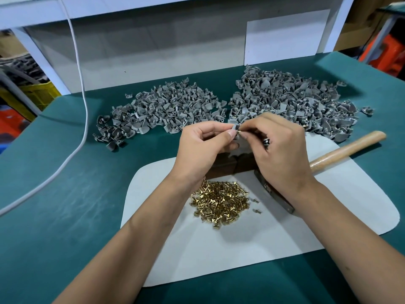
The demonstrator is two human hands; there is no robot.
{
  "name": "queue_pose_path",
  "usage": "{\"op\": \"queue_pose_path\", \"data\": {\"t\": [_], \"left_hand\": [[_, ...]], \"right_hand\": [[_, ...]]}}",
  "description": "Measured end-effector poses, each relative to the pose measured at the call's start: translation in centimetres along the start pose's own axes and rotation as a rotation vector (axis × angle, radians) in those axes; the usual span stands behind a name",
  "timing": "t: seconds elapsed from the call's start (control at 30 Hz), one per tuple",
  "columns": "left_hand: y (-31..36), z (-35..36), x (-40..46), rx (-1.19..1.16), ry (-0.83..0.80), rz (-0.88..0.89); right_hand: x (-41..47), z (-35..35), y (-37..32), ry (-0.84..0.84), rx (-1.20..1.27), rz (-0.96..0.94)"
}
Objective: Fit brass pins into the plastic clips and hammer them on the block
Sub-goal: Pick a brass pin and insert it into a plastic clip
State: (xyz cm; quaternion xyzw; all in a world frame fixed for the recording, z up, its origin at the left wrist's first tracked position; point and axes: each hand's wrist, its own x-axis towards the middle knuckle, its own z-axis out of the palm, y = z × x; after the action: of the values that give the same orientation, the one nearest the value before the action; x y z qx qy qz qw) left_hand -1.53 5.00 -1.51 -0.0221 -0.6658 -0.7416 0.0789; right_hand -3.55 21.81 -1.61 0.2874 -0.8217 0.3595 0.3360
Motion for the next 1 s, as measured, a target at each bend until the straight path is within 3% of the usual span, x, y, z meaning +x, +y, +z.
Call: {"op": "queue_pose_path", "data": {"t": [0.33,0.7,1.0], "left_hand": [[-0.08,-0.28,0.08,0.065,-0.058,0.153],[-0.23,-0.78,0.24,-0.026,-0.105,0.075],[-0.23,-0.74,0.13,-0.026,-0.087,0.059]], "right_hand": [[-0.02,-0.13,-0.3,-0.021,0.13,0.152],[-0.19,-0.2,-0.1,-0.071,0.03,0.028],[-0.52,0.05,-0.44,-0.053,-0.014,0.043]]}}
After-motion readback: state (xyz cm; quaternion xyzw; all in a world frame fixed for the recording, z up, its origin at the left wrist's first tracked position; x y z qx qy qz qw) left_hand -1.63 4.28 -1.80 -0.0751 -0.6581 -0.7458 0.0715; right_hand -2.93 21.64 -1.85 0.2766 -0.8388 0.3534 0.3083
